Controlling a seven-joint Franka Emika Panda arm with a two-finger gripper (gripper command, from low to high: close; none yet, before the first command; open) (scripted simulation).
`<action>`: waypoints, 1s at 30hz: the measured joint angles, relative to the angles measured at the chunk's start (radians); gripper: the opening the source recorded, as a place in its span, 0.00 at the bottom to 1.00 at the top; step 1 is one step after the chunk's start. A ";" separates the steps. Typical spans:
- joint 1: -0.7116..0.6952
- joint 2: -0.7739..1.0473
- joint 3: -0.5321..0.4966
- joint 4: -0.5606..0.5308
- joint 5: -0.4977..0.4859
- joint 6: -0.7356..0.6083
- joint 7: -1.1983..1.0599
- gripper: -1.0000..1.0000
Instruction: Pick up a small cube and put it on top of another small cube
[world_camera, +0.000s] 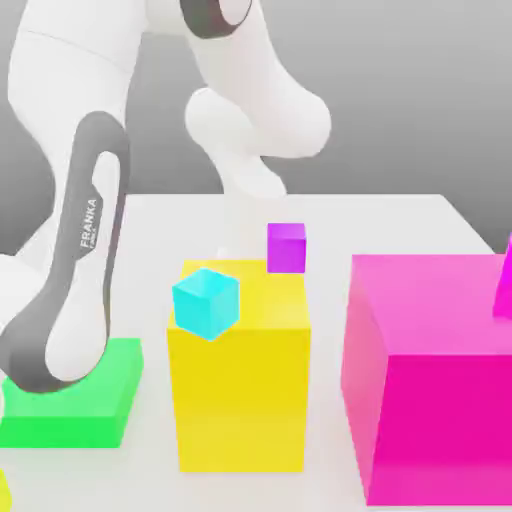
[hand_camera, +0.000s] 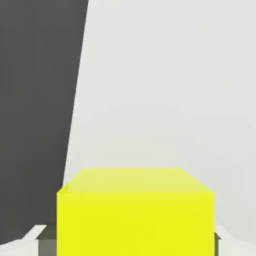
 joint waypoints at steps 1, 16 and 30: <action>-0.001 0.010 0.002 0.002 0.002 0.007 -0.001 0.00; 0.122 -0.468 0.079 -0.156 -0.094 -0.255 -0.172 0.00; 0.311 -0.976 0.171 -0.381 -0.077 -0.507 -0.516 0.00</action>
